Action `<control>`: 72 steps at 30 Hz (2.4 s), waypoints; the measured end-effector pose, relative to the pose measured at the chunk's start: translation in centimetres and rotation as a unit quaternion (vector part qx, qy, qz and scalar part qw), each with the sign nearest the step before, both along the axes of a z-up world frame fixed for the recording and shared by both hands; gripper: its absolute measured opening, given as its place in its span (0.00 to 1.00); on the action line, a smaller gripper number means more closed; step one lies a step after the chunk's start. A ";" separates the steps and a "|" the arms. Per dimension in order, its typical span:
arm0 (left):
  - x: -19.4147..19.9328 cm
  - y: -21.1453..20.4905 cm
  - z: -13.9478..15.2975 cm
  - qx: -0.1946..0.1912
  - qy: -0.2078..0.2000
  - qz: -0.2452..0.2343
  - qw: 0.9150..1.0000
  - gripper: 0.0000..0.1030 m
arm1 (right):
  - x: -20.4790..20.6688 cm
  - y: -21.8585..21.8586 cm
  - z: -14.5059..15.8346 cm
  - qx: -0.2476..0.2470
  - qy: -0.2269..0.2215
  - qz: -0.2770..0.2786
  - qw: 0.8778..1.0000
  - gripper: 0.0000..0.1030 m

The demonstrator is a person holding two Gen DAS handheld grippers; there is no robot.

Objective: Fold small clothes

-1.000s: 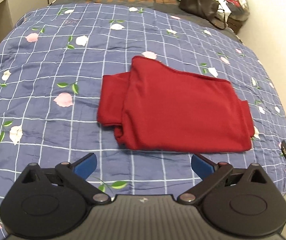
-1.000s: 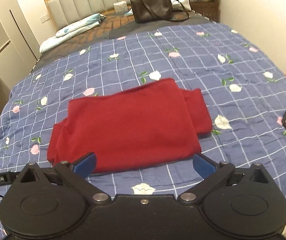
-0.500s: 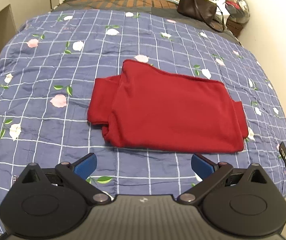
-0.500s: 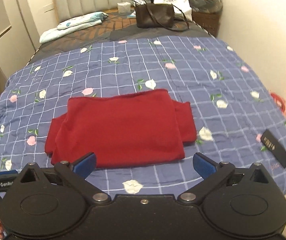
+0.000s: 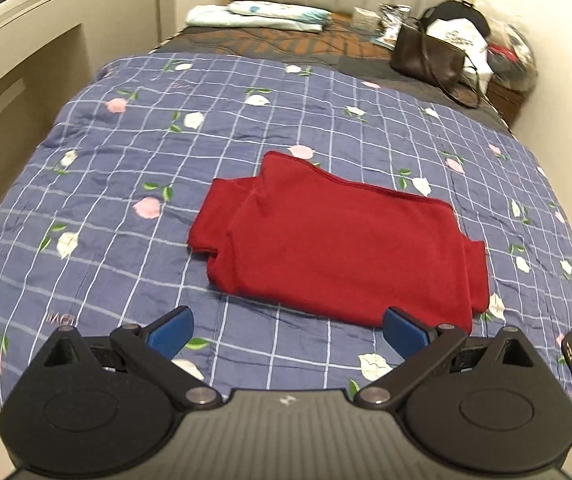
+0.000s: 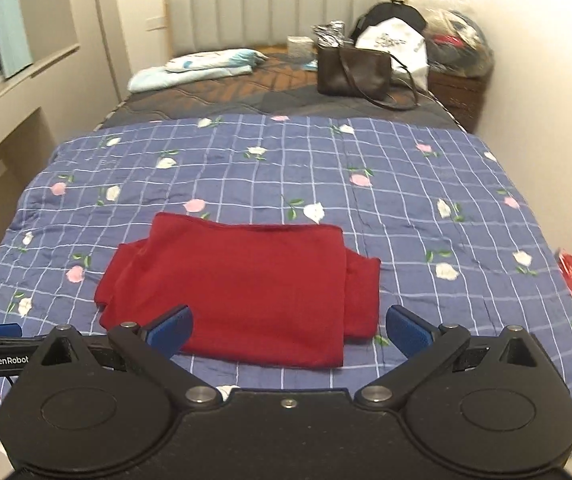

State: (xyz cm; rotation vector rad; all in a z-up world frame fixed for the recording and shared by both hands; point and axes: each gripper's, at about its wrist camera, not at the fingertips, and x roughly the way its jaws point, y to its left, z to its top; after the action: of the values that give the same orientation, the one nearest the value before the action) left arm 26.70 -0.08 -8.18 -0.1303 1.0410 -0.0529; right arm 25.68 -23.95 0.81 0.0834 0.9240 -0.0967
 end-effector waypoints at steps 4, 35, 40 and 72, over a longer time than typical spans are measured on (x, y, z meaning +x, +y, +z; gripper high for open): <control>-0.7 -0.5 1.1 0.029 -0.001 0.011 1.000 1.00 | -0.6 -1.1 -0.1 0.010 -0.003 0.026 1.000 0.99; 6.2 1.8 -1.2 0.086 0.047 0.001 0.995 1.00 | 4.4 -0.2 -3.8 0.046 0.054 0.018 0.997 0.99; 8.7 3.5 -3.0 0.090 0.065 -0.008 0.994 1.00 | 6.0 1.7 -5.5 0.025 0.068 0.007 0.997 0.99; 18.7 7.9 -13.2 0.083 0.151 -0.006 0.985 1.00 | 18.1 10.6 -19.9 -0.085 0.192 0.070 0.975 0.99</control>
State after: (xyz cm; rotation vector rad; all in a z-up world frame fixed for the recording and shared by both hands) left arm 45.35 7.83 -21.43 0.0207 1.3446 0.0452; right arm 43.80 -13.32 -19.09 -0.1647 1.3020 -0.0608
